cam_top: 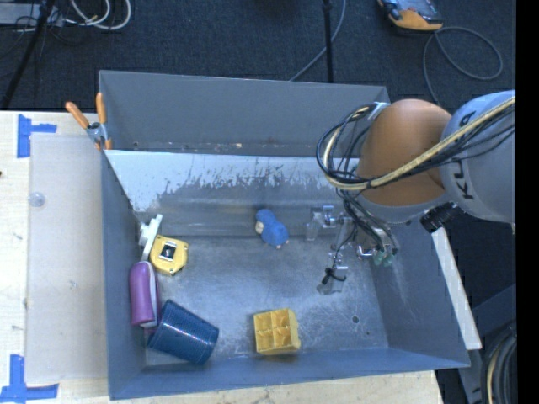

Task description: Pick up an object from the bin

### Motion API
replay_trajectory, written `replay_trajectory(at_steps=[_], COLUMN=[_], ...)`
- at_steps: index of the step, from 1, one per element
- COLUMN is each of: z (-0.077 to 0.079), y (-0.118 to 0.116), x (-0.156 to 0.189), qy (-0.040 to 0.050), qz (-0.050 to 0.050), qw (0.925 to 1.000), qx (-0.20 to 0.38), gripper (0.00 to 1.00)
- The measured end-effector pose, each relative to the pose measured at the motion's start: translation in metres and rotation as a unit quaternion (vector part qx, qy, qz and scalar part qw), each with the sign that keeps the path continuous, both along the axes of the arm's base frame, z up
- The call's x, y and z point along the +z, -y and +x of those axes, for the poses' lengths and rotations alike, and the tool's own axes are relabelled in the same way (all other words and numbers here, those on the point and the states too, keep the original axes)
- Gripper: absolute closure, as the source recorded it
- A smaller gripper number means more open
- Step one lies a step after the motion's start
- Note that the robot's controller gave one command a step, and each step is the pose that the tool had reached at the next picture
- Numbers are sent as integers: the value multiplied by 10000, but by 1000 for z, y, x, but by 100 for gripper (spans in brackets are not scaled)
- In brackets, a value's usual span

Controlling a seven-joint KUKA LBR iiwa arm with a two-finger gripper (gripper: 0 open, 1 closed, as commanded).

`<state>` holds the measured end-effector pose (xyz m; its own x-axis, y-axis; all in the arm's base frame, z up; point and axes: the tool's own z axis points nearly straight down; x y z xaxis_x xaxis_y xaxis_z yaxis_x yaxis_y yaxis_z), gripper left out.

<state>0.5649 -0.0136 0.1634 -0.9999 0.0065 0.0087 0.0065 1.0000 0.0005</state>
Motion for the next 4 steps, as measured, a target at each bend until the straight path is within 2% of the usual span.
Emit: replay_trajectory(at_steps=[1,2,3,4], z=[1,-16,-47,-50], y=[0,-12,-38,-40], x=[5,-19,-72,-97], qy=[35,61,39,7], qz=[0,-6,4,15], qw=[10000,9994,9957,9918], qx=[1,350,927,1277], gripper=[0,0,0,0])
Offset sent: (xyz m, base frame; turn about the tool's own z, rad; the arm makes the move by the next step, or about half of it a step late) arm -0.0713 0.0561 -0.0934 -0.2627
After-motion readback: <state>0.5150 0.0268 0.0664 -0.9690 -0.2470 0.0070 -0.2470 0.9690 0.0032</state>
